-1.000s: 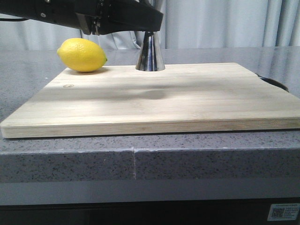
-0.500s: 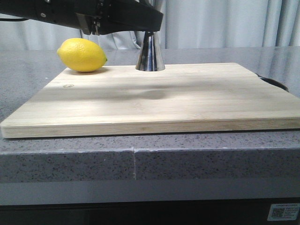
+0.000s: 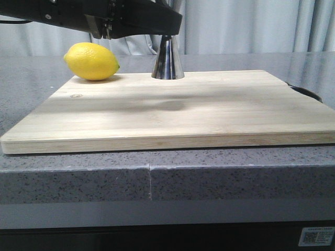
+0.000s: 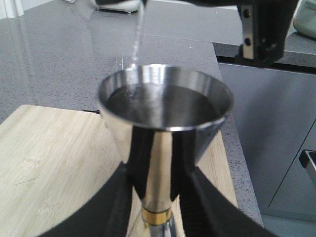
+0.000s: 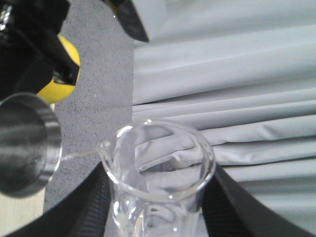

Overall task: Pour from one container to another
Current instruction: 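Tilt the emptied beaker upright with the right gripper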

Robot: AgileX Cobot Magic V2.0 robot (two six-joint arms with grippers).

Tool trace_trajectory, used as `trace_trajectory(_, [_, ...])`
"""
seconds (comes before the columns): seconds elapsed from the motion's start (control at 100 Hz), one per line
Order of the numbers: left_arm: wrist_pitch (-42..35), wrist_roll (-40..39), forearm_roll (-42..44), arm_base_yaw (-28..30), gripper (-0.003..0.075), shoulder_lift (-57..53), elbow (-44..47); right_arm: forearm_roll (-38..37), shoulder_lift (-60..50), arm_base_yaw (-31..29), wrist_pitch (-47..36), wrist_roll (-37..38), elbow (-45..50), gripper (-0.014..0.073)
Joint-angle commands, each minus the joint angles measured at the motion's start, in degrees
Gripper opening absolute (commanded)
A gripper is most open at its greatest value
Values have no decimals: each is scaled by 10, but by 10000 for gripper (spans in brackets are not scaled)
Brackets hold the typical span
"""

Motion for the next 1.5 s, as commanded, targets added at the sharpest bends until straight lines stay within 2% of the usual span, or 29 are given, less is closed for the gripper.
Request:
trace_trajectory(0.0, [58,1,-44,-5,189,-22,-18,54,-17,1,0,4,-22,162])
trace_trajectory(0.21, [58,1,-44,-5,189,-22,-18,112,-17,1,-9,15,-22,162])
trace_trajectory(0.35, [57,1,-44,-5,189,-22,-18,113,-21,1,-9,81,-22,161])
trace_trajectory(0.47, [56,1,-44,-5,189,-22,-18,115,-25,1,-8,161,-22,127])
trace_trajectory(0.63, [56,1,-44,-5,189,-22,-18,119,-28,1,16,220,-22,109])
trace_trajectory(0.78, [56,1,-44,-5,189,-22,-18,182,-29,-17,24,257,-22,109])
trace_trajectory(1.02, [56,1,-44,-5,189,-22,-18,311,-29,-75,5,265,-22,109])
trace_trajectory(1.23, [56,1,-44,-5,189,-22,-18,336,-28,-118,-25,268,-4,109])
trace_trajectory(1.49, [56,1,-43,-5,189,-22,-18,356,-8,-172,-95,268,65,109])
